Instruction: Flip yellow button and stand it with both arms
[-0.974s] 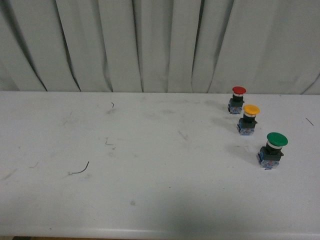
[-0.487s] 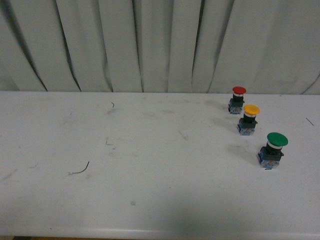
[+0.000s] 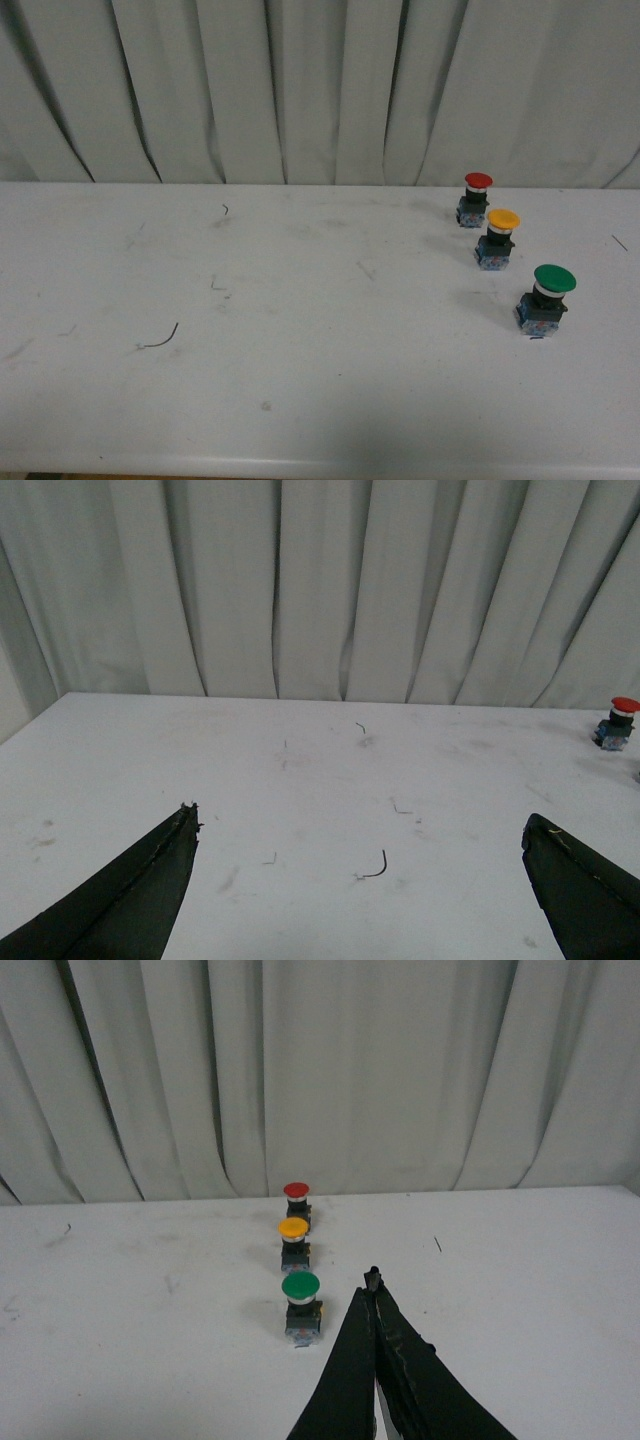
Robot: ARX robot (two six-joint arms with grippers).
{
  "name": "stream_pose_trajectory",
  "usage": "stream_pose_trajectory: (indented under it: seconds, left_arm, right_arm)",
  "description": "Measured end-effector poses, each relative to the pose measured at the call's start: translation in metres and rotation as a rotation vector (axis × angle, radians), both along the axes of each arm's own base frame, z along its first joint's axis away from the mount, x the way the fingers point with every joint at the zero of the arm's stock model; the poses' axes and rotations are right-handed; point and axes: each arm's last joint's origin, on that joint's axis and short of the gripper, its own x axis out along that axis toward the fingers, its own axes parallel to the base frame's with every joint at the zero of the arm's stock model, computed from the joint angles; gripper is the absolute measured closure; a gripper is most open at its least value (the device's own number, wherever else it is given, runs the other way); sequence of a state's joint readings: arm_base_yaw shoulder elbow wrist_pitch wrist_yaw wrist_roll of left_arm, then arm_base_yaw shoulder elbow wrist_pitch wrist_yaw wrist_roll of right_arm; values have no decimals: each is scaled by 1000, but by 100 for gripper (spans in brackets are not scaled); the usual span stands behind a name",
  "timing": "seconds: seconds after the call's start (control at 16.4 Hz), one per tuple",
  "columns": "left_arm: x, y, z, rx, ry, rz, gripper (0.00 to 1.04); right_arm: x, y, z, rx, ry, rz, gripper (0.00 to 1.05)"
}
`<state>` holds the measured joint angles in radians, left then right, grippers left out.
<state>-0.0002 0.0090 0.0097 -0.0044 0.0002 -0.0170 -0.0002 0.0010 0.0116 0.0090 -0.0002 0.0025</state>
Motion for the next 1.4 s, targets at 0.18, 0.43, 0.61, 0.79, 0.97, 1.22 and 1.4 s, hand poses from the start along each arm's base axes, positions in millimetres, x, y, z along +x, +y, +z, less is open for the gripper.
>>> stream_pose_trajectory:
  seconds: [0.18,0.43,0.61,0.79,0.97,1.22,1.4]
  left_arm:
    - [0,0,0,0,-1,0,7]
    - [0,0,0,0,-1,1,7]
    - [0,0,0,0,-1,1,7]
    - [0,0,0,0,-1,1,7]
    - [0,0,0,0,-1,1,7]
    - [0,0,0,0,-1,1,7]
    - [0,0,0,0,-1,1,7]
  right_arm:
    - [0,0,-1,0,16,0,103]
    - [0,0,-1,0,15,0,65]
    - [0,0,-1,0,15,0,35]
    - [0,0,-1,0,15,0,6]
    - [0,0,-1,0,15,0,6]
    - [0,0,-1,0,15,0,7]
    - [0,0,-1,0,15,0,7]
